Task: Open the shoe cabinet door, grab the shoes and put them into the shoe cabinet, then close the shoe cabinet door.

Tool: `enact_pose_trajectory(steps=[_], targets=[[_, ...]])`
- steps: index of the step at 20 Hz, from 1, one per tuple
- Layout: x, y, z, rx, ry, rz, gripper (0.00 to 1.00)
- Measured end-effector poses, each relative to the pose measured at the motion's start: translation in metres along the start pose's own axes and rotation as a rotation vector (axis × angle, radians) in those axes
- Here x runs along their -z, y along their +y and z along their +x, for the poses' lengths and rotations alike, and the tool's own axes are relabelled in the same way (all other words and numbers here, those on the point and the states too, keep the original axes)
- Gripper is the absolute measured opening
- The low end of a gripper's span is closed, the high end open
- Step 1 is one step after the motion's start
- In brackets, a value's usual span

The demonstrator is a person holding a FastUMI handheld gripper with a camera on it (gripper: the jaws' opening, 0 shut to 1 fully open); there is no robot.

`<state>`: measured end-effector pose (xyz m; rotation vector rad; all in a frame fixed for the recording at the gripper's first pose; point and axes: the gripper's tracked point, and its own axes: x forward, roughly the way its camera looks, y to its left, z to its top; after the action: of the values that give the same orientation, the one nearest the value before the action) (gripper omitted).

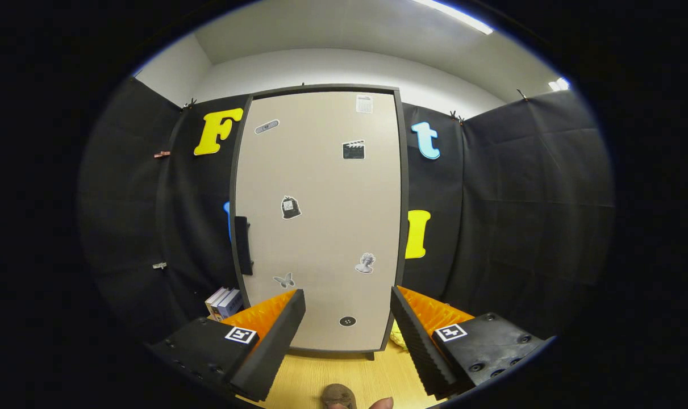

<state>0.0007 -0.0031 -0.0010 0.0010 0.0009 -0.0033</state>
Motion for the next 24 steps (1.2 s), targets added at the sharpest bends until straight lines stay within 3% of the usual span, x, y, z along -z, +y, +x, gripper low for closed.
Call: enact_pose_trajectory(steps=[9, 13, 19, 24], targets=[[0.002, -0.001, -0.001, 0.005, -0.002, 0.006, 0.98], [-0.009, 0.015, 0.004, -0.029, -0.022, 0.02, 0.98], [-0.042, 0.077, 0.032, -0.102, -0.087, 0.041, 0.98], [-0.037, 0.149, 0.07, -0.189, -0.058, 0.073, 0.98]])
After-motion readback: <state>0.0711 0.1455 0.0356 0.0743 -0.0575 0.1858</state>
